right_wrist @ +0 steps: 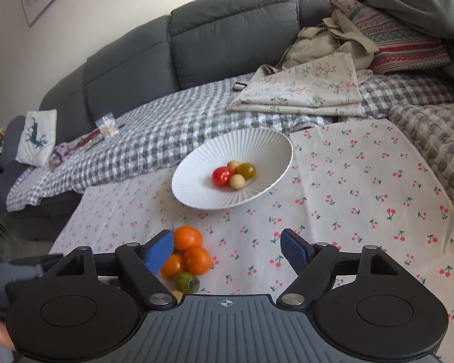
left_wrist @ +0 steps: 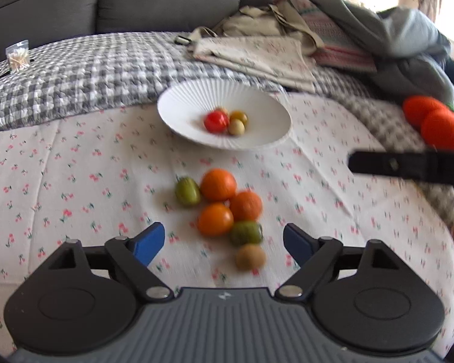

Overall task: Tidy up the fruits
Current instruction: 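Grasp a brown kiwi from the pile with the left tool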

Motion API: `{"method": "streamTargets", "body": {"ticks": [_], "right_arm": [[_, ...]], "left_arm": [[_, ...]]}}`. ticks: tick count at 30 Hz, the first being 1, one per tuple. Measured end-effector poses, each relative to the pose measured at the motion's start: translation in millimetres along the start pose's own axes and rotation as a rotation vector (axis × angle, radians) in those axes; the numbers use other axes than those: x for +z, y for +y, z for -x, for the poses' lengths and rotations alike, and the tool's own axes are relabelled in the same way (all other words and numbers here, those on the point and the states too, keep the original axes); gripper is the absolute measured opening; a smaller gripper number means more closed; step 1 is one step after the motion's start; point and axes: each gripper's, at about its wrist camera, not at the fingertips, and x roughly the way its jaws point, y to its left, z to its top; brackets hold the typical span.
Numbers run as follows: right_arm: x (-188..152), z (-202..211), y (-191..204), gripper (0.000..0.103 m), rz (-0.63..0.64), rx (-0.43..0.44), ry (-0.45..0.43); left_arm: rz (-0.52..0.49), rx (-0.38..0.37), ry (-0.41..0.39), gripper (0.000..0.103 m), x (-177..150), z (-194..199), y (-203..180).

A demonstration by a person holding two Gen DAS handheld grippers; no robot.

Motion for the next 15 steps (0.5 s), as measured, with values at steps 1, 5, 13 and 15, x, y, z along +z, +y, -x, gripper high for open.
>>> {"method": "streamTargets", "body": {"ticks": [1, 5, 13, 15], "right_arm": [[-1.0, -0.5, 0.3, 0.080, 0.002, -0.001, 0.005], [-3.8, -3.3, 2.3, 0.086, 0.018, 0.005, 0.021], [-8.6, -13.2, 0.8, 0.094, 0.025, -0.021, 0.048], [-9.7, -15.1, -0.1, 0.094, 0.021, -0.025, 0.053]], "left_arm": [[-0.005, 0.000, 0.005, 0.086, -2.6, -0.4, -2.2], [-0.021, -0.003, 0.019, 0.090, -10.0, -5.0, -8.9], [-0.060, 0.015, 0.049, 0.091, -18.7, -19.0, -16.8], [-0.069, 0.019, 0.047, 0.091, -20.5, -21.5, -18.9]]}}
